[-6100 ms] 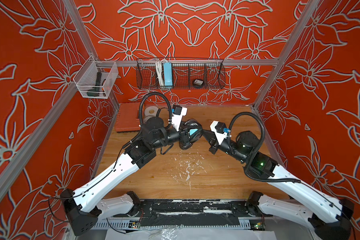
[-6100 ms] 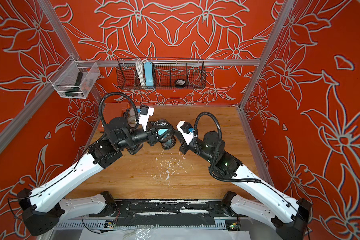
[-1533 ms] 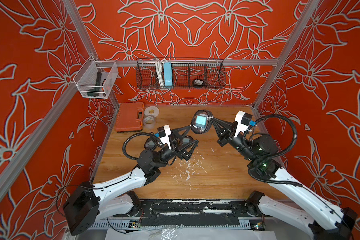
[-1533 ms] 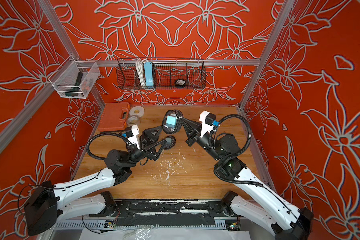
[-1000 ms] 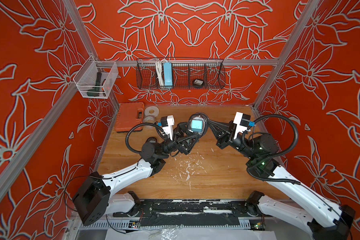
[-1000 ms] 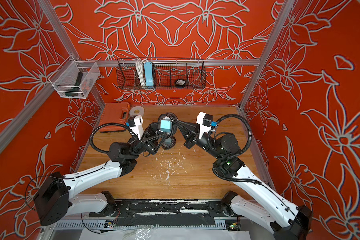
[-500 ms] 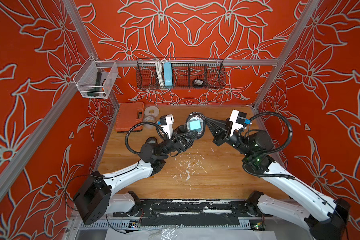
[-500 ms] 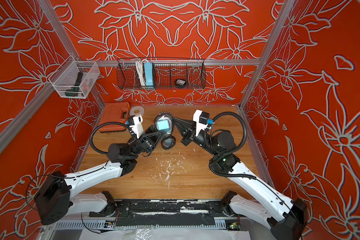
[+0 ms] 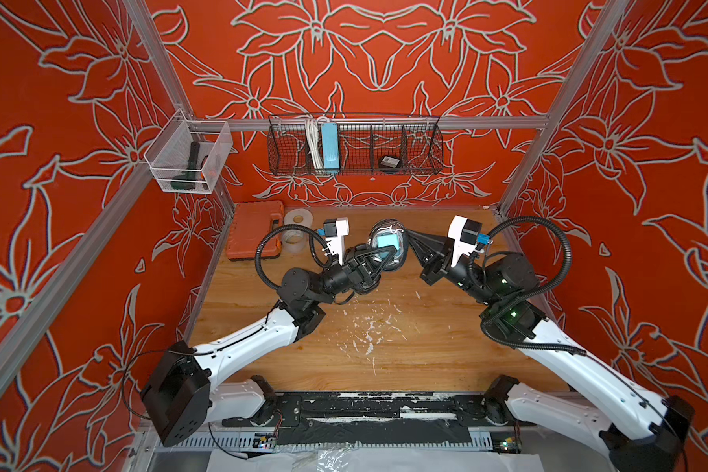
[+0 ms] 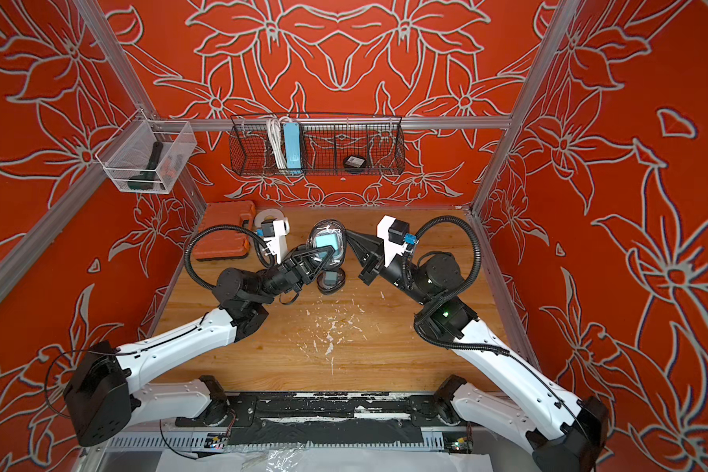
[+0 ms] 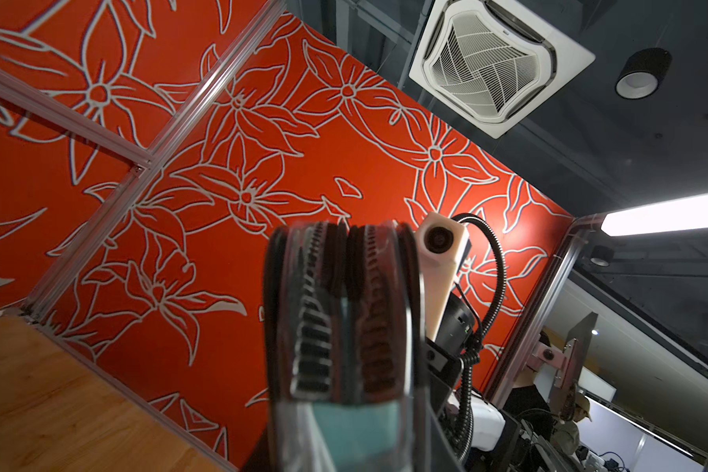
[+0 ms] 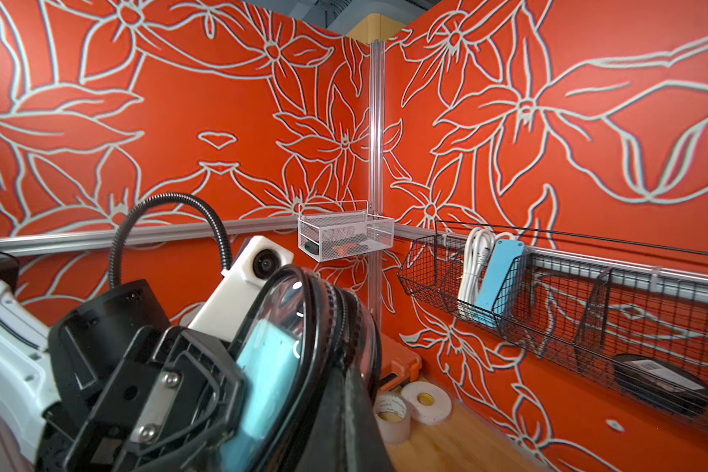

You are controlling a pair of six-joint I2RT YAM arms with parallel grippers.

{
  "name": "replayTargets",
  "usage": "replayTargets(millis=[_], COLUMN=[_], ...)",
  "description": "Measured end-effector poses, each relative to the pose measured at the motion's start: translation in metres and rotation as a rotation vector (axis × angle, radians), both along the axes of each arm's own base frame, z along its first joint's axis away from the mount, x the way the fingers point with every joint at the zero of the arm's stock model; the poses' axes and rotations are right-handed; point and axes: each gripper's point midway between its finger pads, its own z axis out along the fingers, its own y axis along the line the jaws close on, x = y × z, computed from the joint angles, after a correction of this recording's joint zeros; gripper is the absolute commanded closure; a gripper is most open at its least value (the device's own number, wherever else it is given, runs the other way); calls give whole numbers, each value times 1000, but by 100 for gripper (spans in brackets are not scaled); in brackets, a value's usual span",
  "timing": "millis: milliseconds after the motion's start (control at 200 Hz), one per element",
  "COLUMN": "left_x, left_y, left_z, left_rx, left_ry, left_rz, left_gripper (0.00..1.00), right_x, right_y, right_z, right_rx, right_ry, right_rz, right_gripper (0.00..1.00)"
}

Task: Pack away charging kits
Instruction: Zip the zipper on the storage bag.

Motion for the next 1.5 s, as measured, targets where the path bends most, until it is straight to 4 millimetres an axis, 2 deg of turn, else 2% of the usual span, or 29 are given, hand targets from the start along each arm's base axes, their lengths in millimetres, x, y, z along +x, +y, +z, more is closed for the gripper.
replayTargets(millis=[215,440,641,811,981,1286,1501], left_x=[-16,-30,-38,-32,-15,10,22], left_y=[5,14,21,18,6,-6,-12], left_z=[3,-8,-11,-18,-28,-49,-64], left_rx=[143,316,421,497,561,641,700], left_ry=[-40,-61,-114,-133,-129,-111,-87], left_rz=[23,56,85,104,119,151,160], left_gripper=[100,100,100,100,100,100,100], right_x=[-3,-12,-17,-13,-1,23,28], right_y=[-10,-4,0,-2,-12,-22,-26], right_z=[0,-18,-19,-20,-17,-32,-41], right_rx=[-119,-241,-308,-364,-424,-558,-637], right_ry=[-45,-65,-94,-113,-148,-185,-259], right_rz=[-49,23,69,70,-3,-68,-82], right_gripper=[100,100,100,100,100,100,100])
